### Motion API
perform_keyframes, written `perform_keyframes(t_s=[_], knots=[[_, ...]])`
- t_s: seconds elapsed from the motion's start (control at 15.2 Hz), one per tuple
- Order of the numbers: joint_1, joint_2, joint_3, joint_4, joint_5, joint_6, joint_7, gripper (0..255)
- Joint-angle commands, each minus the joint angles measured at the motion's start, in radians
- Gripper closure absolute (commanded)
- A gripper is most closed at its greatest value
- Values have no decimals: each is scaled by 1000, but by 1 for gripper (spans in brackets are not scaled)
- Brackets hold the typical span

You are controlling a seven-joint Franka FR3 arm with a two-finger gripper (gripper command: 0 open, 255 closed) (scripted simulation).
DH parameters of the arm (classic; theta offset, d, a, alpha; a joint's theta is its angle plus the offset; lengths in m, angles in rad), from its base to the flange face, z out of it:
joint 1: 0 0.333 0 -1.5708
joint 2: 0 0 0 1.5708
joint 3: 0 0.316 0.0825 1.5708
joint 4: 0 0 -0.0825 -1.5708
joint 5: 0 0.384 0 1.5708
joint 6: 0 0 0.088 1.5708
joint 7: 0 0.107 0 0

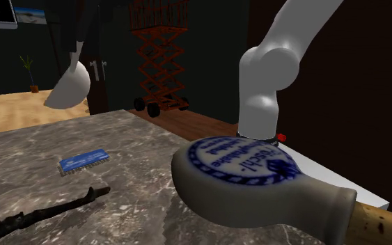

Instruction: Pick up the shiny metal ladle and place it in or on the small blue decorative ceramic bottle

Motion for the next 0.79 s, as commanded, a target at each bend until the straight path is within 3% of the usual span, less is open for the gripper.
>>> perform_keyframes(t_s=[0.0, 0.73], knots=[[-2, 0, -8, 25, -5, -26, 2, 255], [259, -372, -124, -167, 116, -218, 75, 255]])
